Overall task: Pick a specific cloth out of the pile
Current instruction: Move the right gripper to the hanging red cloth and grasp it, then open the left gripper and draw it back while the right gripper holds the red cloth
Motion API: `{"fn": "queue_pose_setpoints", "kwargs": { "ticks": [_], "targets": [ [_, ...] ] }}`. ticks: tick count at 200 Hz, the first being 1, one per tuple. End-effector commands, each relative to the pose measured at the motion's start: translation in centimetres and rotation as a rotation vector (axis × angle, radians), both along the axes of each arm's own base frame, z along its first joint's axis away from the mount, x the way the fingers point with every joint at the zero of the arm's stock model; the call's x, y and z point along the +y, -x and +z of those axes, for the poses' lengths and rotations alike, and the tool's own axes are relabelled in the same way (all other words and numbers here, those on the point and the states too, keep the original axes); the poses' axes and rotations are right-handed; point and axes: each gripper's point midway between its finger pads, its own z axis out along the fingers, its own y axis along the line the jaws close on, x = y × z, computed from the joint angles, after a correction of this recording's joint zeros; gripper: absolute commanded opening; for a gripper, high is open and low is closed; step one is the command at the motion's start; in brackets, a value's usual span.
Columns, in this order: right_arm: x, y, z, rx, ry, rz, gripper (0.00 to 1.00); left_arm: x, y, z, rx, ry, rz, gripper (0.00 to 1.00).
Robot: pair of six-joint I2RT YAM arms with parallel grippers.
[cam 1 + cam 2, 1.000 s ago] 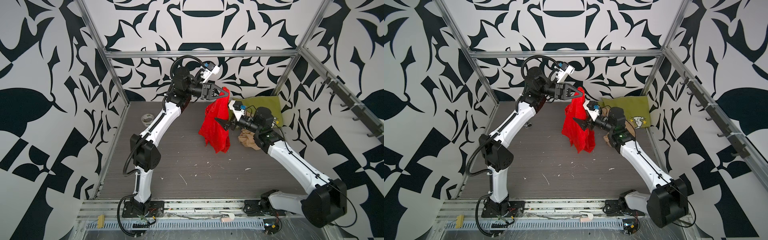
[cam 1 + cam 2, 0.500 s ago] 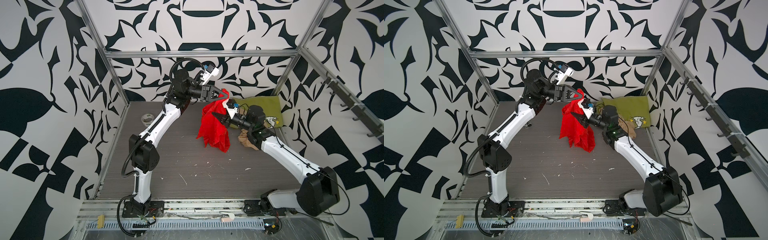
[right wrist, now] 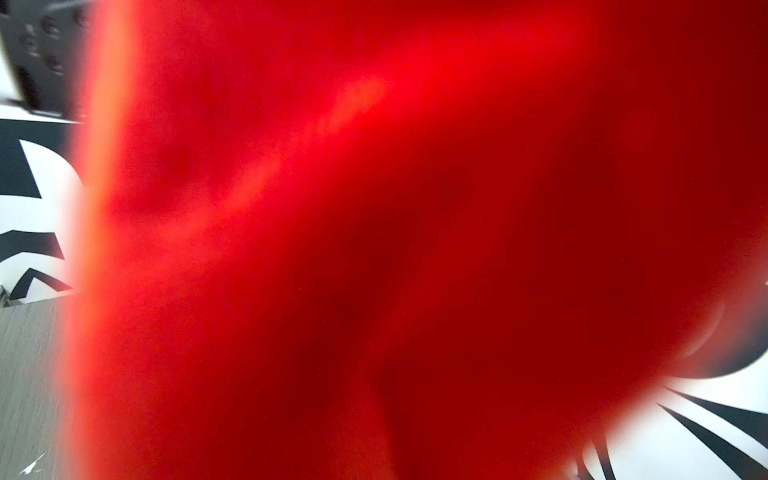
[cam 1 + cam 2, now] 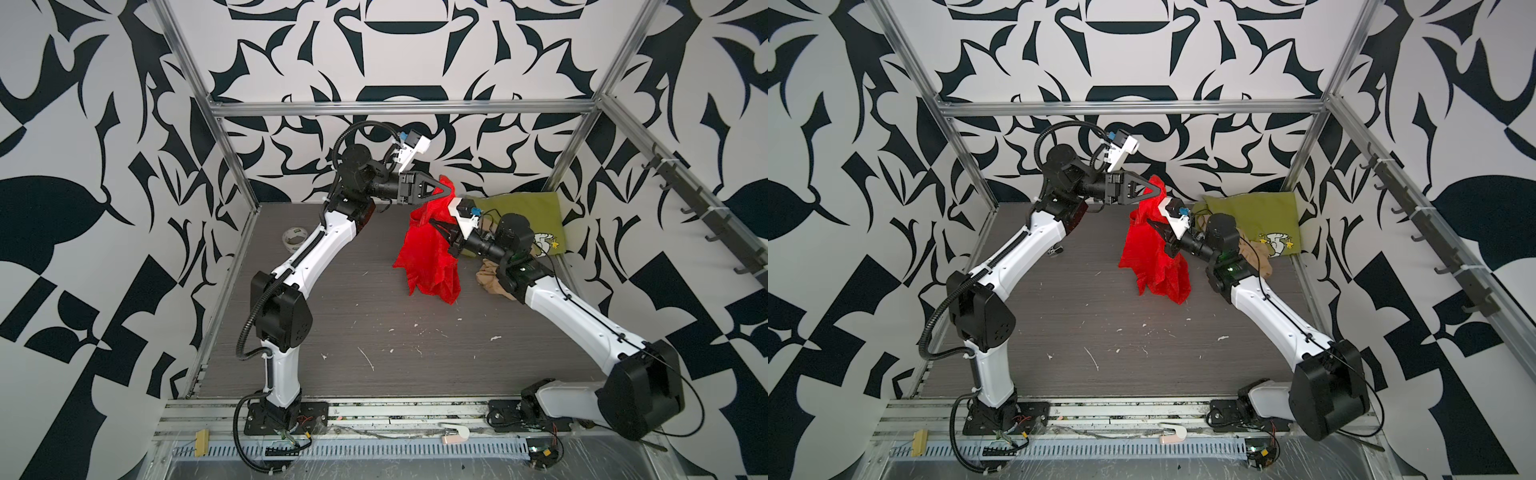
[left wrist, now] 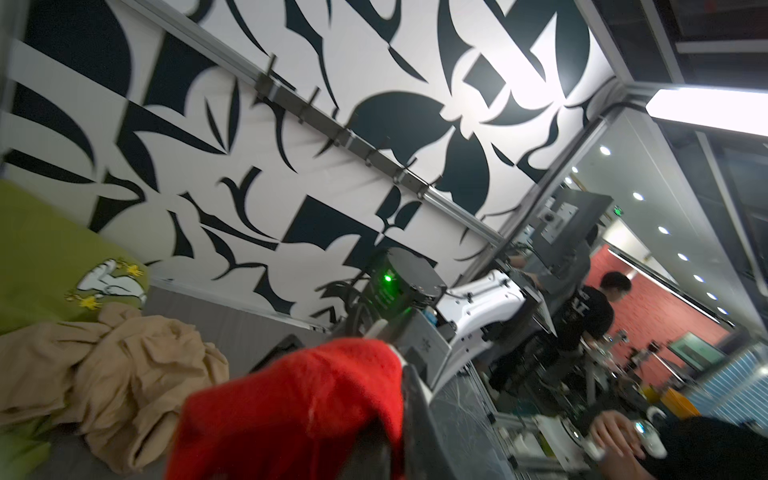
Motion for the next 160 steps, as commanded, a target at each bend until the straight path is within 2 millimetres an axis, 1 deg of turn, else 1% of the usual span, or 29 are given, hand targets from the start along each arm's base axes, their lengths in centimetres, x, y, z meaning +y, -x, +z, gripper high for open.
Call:
{"fn": "queue_pose_setpoints", "kwargs": {
  "ticks": [1, 7, 20, 25, 55, 81, 94, 126, 140, 153, 160],
  "targets": [
    [-0.5, 1.1, 2.9, -0.089, -0.031, -0.008, 0.0, 3.2, -4.6, 0.5, 0.018, 0.063, 0.223, 0.06],
    [-0.5, 1.2, 3.0, -0.088, -0.032, -0.008, 0.0, 3.8, -5.5, -0.1, 0.041, 0.07, 0.26, 0.06],
    [-0.6, 1.5, 3.3, -0.092, -0.036, -0.01, 0.0, 4.7, -6.8, -1.1, 0.076, 0.082, 0.317, 0.06],
    [-0.7, 1.6, 3.4, -0.092, -0.038, -0.01, 0.0, 5.0, -7.2, -1.6, 0.087, 0.082, 0.335, 0.07],
    [-0.9, 2.2, 4.7, -0.108, -0.059, -0.012, 0.0, 6.2, -8.4, -4.7, 0.144, 0.056, 0.41, 0.13],
    [-0.8, 2.8, 4.9, -0.093, -0.062, -0.007, 0.0, 6.3, -8.4, -6.5, 0.176, 0.032, 0.415, 0.19],
    [-0.7, 3.0, 4.9, -0.086, -0.061, -0.012, 0.0, 6.4, -8.0, -7.2, 0.19, 0.015, 0.404, 0.19],
    [-0.6, 4.0, 5.1, -0.09, -0.063, -0.009, 0.0, 7.4, -7.2, -9.7, 0.222, -0.031, 0.436, 0.2],
    [-0.4, 4.2, 5.2, -0.087, -0.062, -0.009, 0.0, 7.8, -6.7, -10.3, 0.222, -0.045, 0.446, 0.25],
    [0.1, 4.6, 5.2, -0.073, -0.058, -0.001, 0.0, 8.4, -6.7, -10.8, 0.23, -0.056, 0.466, 0.32],
    [0.3, 4.8, 5.1, -0.064, -0.054, 0.004, 0.0, 8.8, -6.6, -10.7, 0.224, -0.054, 0.478, 0.36]
  ]
}}
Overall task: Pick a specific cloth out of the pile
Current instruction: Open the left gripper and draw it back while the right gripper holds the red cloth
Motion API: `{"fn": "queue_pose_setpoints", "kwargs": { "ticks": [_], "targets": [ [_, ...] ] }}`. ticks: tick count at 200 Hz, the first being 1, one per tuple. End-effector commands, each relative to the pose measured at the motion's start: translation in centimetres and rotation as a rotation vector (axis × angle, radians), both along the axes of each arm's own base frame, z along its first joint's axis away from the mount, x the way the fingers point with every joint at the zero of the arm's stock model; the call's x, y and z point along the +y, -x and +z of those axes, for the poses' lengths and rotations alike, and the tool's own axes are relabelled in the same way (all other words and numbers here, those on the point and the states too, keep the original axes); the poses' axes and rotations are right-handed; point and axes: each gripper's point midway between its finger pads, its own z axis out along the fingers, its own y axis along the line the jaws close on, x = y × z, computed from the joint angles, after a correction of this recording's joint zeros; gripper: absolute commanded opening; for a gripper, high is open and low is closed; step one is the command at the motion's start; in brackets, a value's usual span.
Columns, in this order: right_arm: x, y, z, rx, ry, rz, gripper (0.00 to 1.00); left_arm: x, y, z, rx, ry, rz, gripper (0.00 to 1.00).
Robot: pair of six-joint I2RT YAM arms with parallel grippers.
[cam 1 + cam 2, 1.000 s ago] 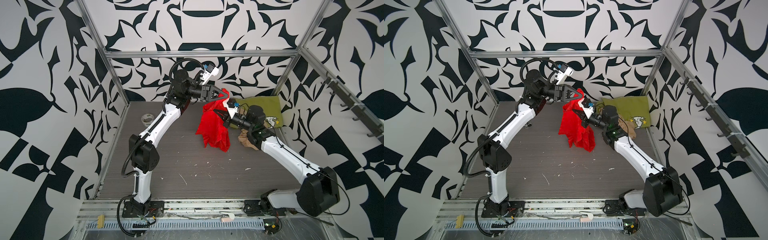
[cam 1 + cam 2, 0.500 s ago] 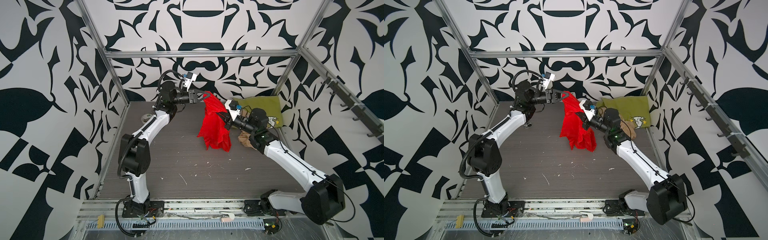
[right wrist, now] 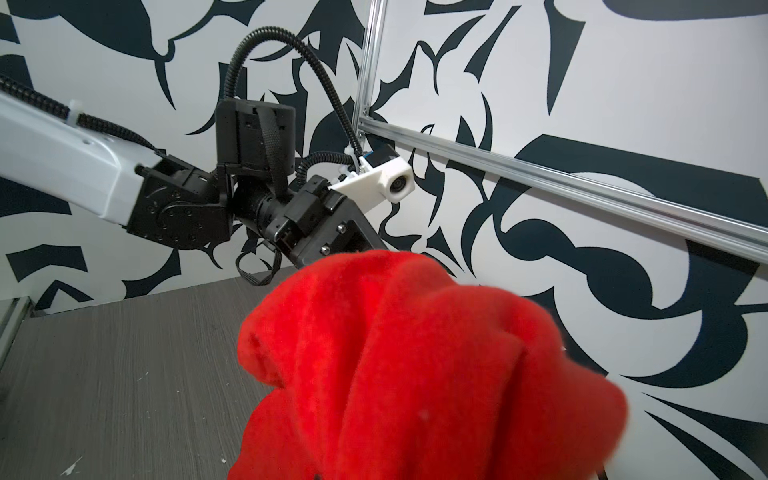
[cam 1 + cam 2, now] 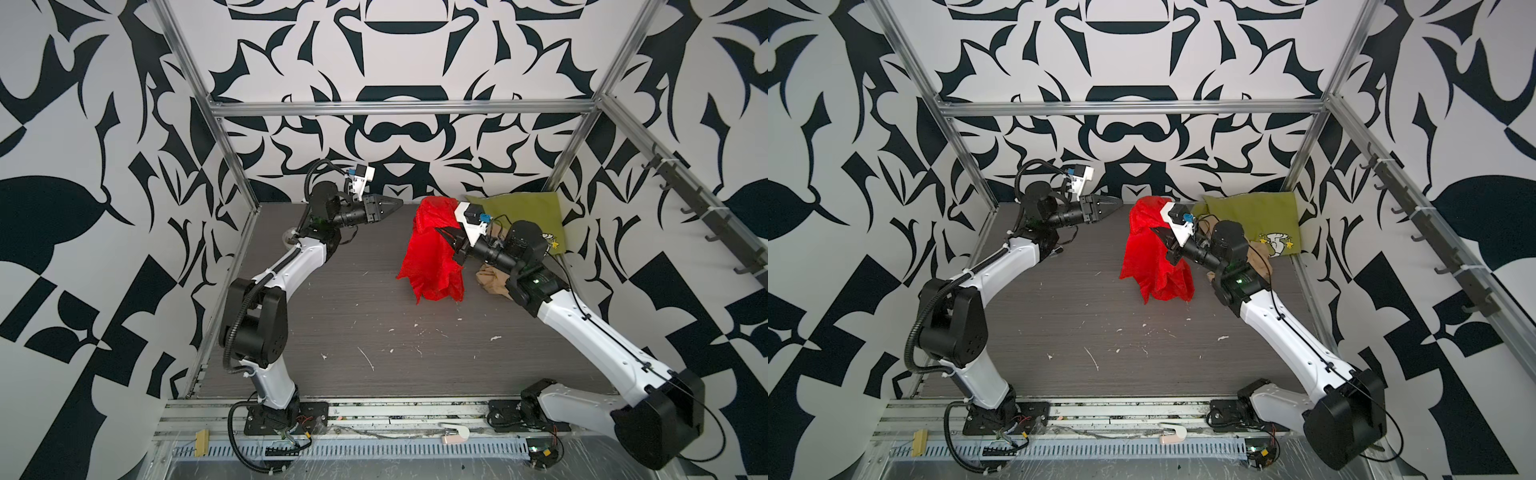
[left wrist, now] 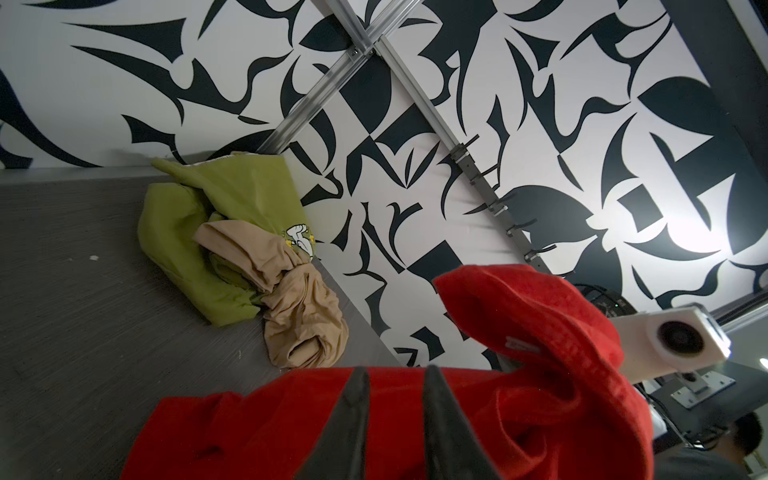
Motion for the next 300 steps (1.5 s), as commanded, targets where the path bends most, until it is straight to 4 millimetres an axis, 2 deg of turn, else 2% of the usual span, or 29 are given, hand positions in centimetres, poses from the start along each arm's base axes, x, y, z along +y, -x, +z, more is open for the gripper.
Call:
{"fn": "queue_pose_setpoints", "kwargs": {
  "ticks": [1, 32, 68, 78, 87, 114, 156, 174, 186, 189, 197, 223, 263, 300],
  "targets": [
    [0.3, 1.2, 2.5, -0.045, -0.036, 0.003, 0.0, 1.2, 0.6, 0.8, -0.049, -0.008, 0.037, 0.37],
    [1.5, 2.4, 2.4, -0.039, -0.019, 0.034, 0.0, 3.4, 0.2, 1.5, -0.027, -0.015, 0.098, 0.65],
    [2.6, 3.1, 3.2, -0.048, 0.013, 0.06, 0.0, 5.8, 0.3, 2.7, -0.013, -0.014, 0.167, 0.81],
    [2.8, 3.2, 3.7, -0.055, 0.014, 0.066, 0.0, 6.4, 0.6, 3.0, -0.021, -0.015, 0.187, 0.84],
    [3.1, 3.5, 4.2, -0.063, 0.009, 0.075, 0.0, 6.9, 0.8, 3.2, -0.022, -0.019, 0.21, 0.92],
    [3.7, 4.2, 5.9, -0.088, -0.005, 0.102, 0.0, 8.8, 1.4, 4.0, -0.031, -0.031, 0.296, 1.0],
    [4.7, 5.3, 9.0, -0.114, -0.02, 0.151, 0.0, 11.9, 2.0, 6.1, -0.04, -0.034, 0.428, 0.99],
    [5.1, 6.5, 10.5, -0.139, -0.033, 0.182, 0.0, 13.1, 2.3, 6.8, -0.044, -0.039, 0.483, 1.0],
    [5.3, 7.4, 11.5, -0.16, -0.043, 0.204, 0.0, 13.7, 2.0, 6.4, -0.028, -0.054, 0.517, 1.0],
    [5.3, 7.6, 11.7, -0.163, -0.045, 0.212, 0.0, 14.0, 2.8, 7.4, -0.051, -0.046, 0.527, 0.99],
    [5.4, 8.2, 12.3, -0.174, -0.051, 0.234, 0.0, 14.3, 3.0, 7.6, -0.051, -0.052, 0.545, 0.99],
    [5.8, 10.1, 13.9, -0.18, -0.066, 0.336, 0.0, 14.9, 3.4, 7.8, -0.038, -0.065, 0.562, 1.0],
    [6.5, 12.6, 15.0, -0.132, -0.048, 0.482, 0.0, 15.0, 4.9, 8.1, -0.032, -0.087, 0.551, 0.99],
    [6.7, 13.2, 15.5, -0.118, -0.042, 0.519, 0.0, 15.8, 6.1, 8.1, -0.037, -0.107, 0.599, 1.0]
  ]
}}
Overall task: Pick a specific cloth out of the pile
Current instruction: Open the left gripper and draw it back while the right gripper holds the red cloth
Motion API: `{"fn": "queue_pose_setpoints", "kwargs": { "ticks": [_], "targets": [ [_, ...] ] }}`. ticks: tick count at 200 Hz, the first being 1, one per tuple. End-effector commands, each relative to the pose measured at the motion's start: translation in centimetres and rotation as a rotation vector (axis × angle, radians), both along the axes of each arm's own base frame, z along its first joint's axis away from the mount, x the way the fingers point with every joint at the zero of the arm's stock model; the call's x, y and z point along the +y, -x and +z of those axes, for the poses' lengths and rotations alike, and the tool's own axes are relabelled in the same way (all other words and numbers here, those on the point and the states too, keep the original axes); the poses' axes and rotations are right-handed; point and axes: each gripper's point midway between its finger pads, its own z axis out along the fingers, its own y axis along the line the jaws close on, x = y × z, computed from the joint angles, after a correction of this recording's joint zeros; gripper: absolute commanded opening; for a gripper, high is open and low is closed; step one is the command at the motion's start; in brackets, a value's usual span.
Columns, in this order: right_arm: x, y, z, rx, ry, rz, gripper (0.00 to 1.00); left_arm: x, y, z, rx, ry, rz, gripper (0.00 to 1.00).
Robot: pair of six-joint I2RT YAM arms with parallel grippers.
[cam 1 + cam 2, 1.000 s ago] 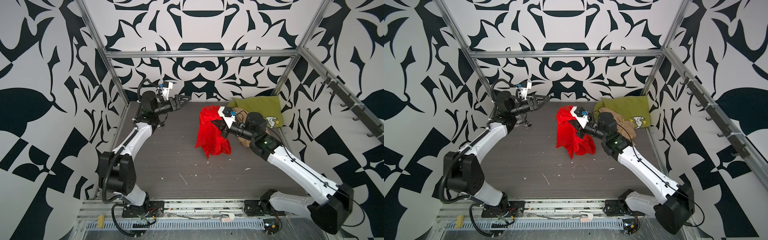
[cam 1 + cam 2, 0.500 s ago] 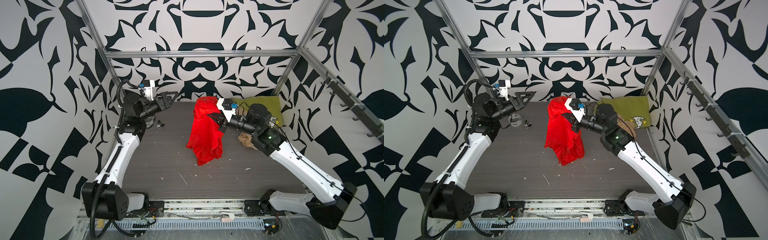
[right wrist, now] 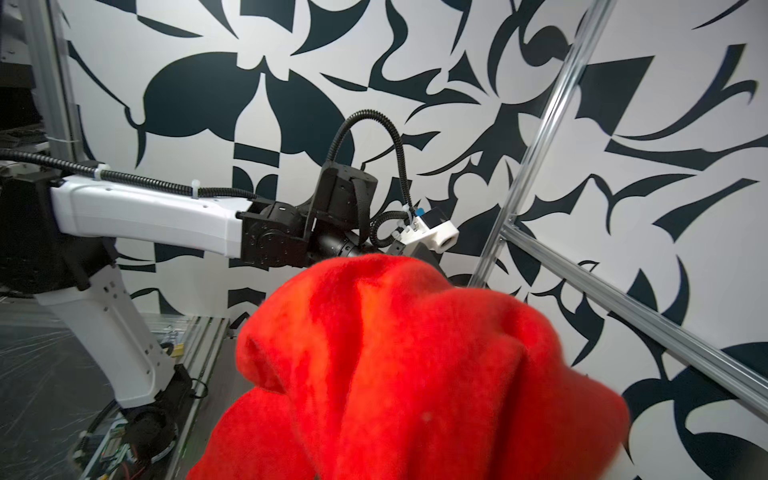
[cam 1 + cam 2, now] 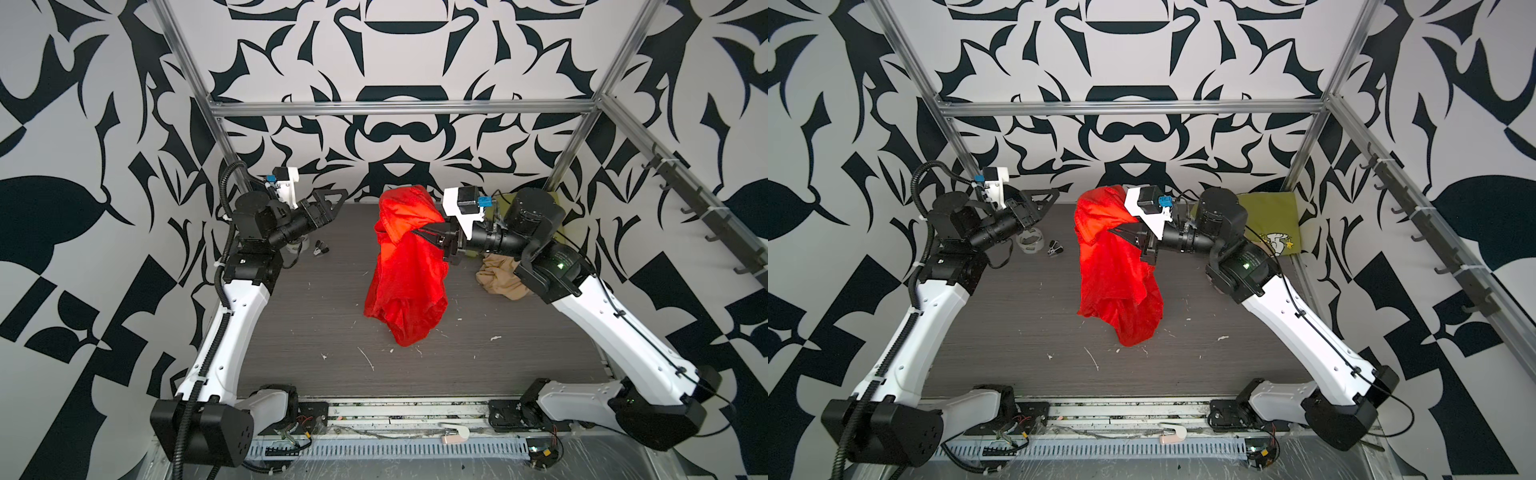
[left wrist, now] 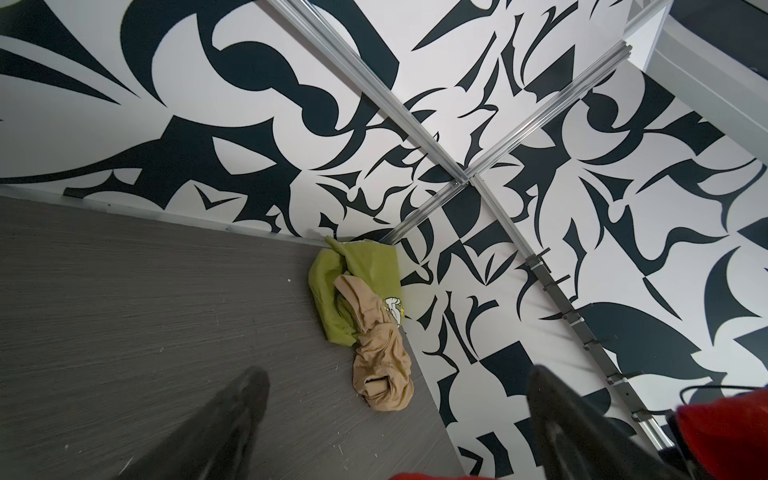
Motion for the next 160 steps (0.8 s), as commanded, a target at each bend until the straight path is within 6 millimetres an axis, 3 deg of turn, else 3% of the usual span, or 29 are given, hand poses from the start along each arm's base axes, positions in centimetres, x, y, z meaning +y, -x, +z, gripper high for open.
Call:
{"fn": "queue_pose_setpoints", "kwargs": {
  "ticks": [1, 56, 87, 160],
  "targets": [
    [-0.5, 2.0, 2.9, -0.042, -0.044, 0.065, 0.0, 0.9, 1.5, 1.3, -0.039, -0.025, 0.043, 1.0],
    [0.7, 1.0, 1.5, 0.058, -0.036, 0.094, 0.0, 2.4, 2.9, 1.5, -0.062, -0.061, 0.123, 1.0],
    [1.4, -0.5, -1.0, 0.067, -0.019, 0.056, 0.0, 2.8, 3.3, 1.3, -0.078, -0.079, 0.148, 0.99],
    [3.3, -3.8, -4.4, 0.07, 0.049, 0.005, 0.0, 2.8, 3.6, 0.6, -0.067, -0.077, 0.149, 0.99]
  ]
}}
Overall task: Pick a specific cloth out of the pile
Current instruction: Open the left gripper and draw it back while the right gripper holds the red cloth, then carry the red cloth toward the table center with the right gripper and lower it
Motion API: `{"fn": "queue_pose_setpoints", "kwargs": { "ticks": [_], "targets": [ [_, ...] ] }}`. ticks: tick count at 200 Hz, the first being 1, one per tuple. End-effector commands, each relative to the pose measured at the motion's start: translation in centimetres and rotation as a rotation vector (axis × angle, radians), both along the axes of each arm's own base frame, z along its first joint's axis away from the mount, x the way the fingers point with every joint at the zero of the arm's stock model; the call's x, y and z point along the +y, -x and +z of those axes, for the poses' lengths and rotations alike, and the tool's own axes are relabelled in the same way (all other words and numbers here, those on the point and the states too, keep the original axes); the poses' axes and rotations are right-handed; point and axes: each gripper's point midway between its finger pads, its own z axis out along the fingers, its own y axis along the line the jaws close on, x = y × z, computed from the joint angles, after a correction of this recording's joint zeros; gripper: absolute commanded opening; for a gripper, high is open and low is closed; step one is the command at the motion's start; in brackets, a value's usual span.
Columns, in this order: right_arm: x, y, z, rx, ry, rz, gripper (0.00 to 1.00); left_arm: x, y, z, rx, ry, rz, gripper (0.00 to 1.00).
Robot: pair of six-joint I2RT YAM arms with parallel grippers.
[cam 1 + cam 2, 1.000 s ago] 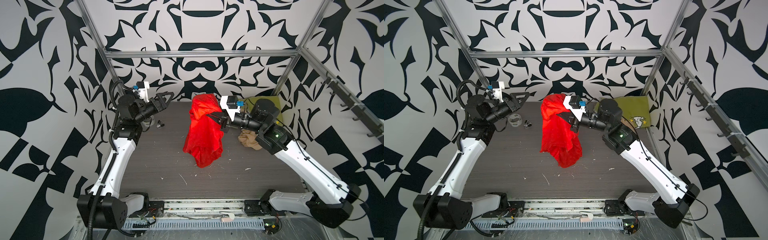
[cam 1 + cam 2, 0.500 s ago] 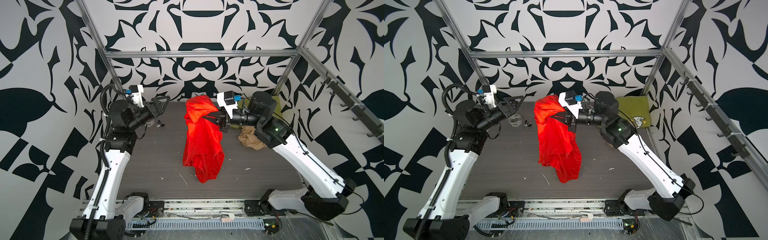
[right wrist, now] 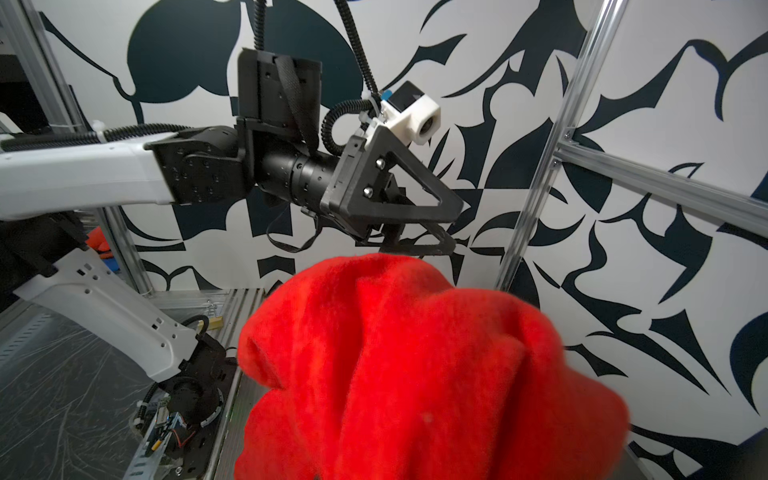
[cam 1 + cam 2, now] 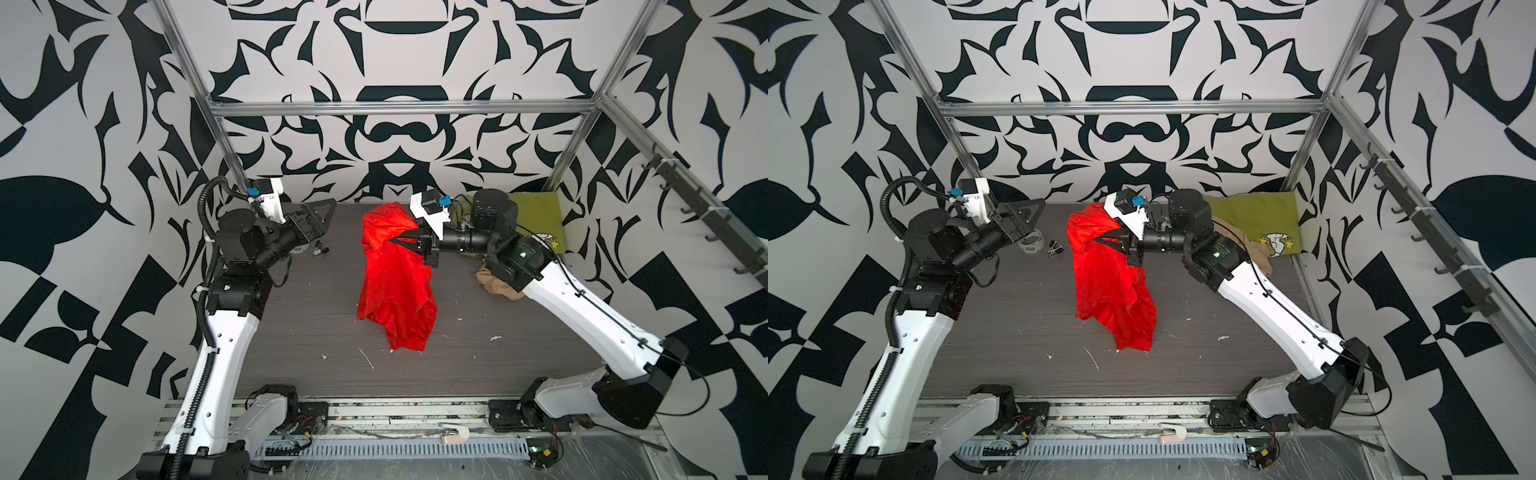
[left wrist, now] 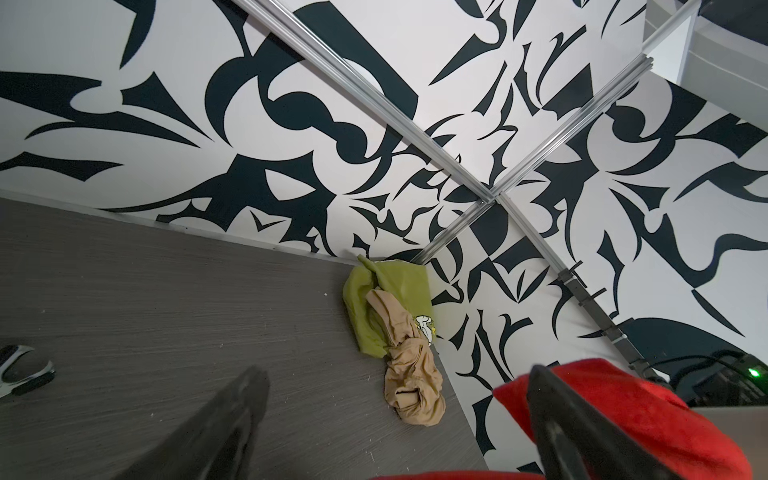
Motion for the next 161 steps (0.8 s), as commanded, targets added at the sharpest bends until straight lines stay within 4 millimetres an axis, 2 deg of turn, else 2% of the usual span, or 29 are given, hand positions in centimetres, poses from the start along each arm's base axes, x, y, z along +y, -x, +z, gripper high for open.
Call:
{"fn": "queue_pose_setpoints", "kwargs": {
  "ticks": [1, 58, 95, 127, 161],
  "targets": [
    [0.0, -0.5, 2.1, -0.109, -0.054, -0.022, 0.0, 0.3, 0.5, 0.2, -0.019, -0.013, 0.012, 0.99],
    [1.0, -6.8, 0.2, -0.11, -0.085, -0.154, 0.0, 0.6, 0.4, -1.5, 0.006, -0.031, 0.033, 1.0],
    [0.4, -10.4, -0.5, -0.115, -0.118, -0.263, 0.0, 0.7, 0.7, -2.4, 0.026, -0.036, 0.033, 0.99],
    [0.0, -11.7, -1.5, -0.095, -0.122, -0.308, 0.0, 0.7, 1.0, -3.2, 0.035, -0.038, 0.034, 0.99],
    [-0.6, -11.5, -3.6, -0.048, -0.105, -0.336, 0.0, 0.6, 1.0, -4.0, 0.054, -0.035, 0.029, 0.99]
  ]
}}
